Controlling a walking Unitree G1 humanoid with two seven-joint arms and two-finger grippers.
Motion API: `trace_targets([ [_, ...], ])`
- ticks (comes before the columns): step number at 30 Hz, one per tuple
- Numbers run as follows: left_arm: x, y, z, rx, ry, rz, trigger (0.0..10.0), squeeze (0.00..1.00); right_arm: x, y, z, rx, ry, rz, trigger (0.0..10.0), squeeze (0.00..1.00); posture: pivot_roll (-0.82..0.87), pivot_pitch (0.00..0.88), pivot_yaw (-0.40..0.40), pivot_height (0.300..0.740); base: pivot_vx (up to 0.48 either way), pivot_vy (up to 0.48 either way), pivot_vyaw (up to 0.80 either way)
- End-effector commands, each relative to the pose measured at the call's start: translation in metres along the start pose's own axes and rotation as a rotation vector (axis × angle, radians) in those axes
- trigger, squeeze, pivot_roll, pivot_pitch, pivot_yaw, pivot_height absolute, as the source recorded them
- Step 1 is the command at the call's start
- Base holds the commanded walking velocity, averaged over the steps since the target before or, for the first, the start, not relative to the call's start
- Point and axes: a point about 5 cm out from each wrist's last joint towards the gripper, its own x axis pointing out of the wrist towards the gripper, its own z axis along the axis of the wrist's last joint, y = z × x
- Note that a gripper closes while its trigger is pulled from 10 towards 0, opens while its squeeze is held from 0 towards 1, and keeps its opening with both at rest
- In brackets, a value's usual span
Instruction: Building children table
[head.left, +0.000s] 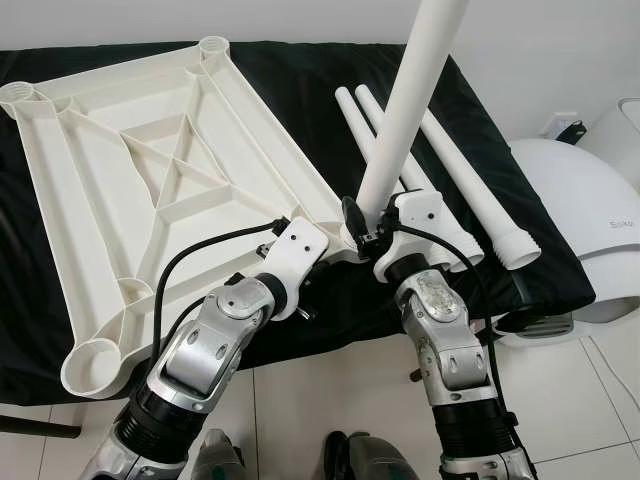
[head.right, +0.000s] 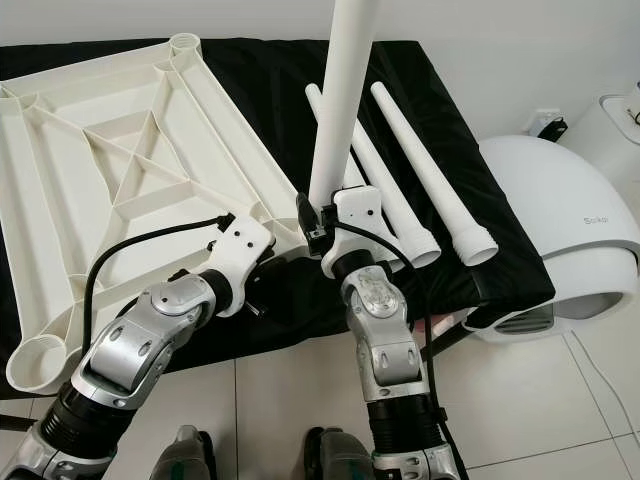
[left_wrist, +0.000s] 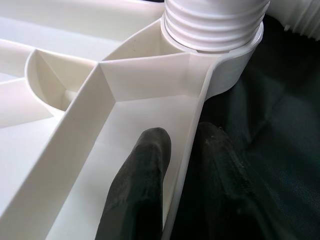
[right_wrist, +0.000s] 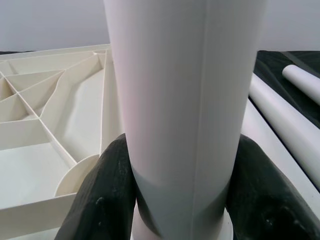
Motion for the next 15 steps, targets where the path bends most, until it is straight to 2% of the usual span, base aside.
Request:
trace_targets([
  [1,0.0000,-0.0123,0.0079,0.015,-0.035,-0.062,10.0,0.00,-0.0041,0.0039,-0.0088,0.013,0.049,-0.040,0.0,0.00,0.05,0.184,-0.071,0.740,0.000,0.000,0.00],
  [8,-0.0001,-0.0124,0.0078,0.013,-0.035,-0.058,10.0,0.00,-0.0046,0.0047,-0.0100,0.010,0.065,-0.057,0.0,0.00,0.05,0.179,-0.074,0.740,0.000,0.000,0.00],
  [9,-0.0003,-0.0127,0.0077,0.013,-0.035,-0.059,10.0,0.00,-0.0052,0.0047,-0.0106,0.004,0.076,-0.071,2.0,0.00,0.05,0.178,-0.074,0.740,0.000,0.000,0.00],
  [12,-0.0003,-0.0128,0.0076,0.014,-0.035,-0.059,10.0,0.00,-0.0054,0.0045,-0.0109,0.001,0.082,-0.077,2.0,0.00,0.05,0.177,-0.074,0.740,0.000,0.000,0.00],
  [13,-0.0003,-0.0129,0.0075,0.014,-0.035,-0.060,10.0,0.00,-0.0056,0.0039,-0.0115,0.001,0.088,-0.081,10.0,0.00,0.05,0.176,-0.075,0.740,0.000,0.000,0.00],
  [14,-0.0003,-0.0131,0.0074,0.014,-0.035,-0.060,10.0,0.00,-0.0057,0.0035,-0.0119,0.000,0.092,-0.083,10.0,0.00,0.05,0.176,-0.075,0.740,0.000,0.000,0.00],
  [15,-0.0003,-0.0132,0.0076,0.014,-0.035,-0.061,10.0,0.00,-0.0056,0.0034,-0.0120,0.001,0.094,-0.083,10.0,1.00,0.05,0.175,-0.075,0.740,0.000,0.000,0.00],
])
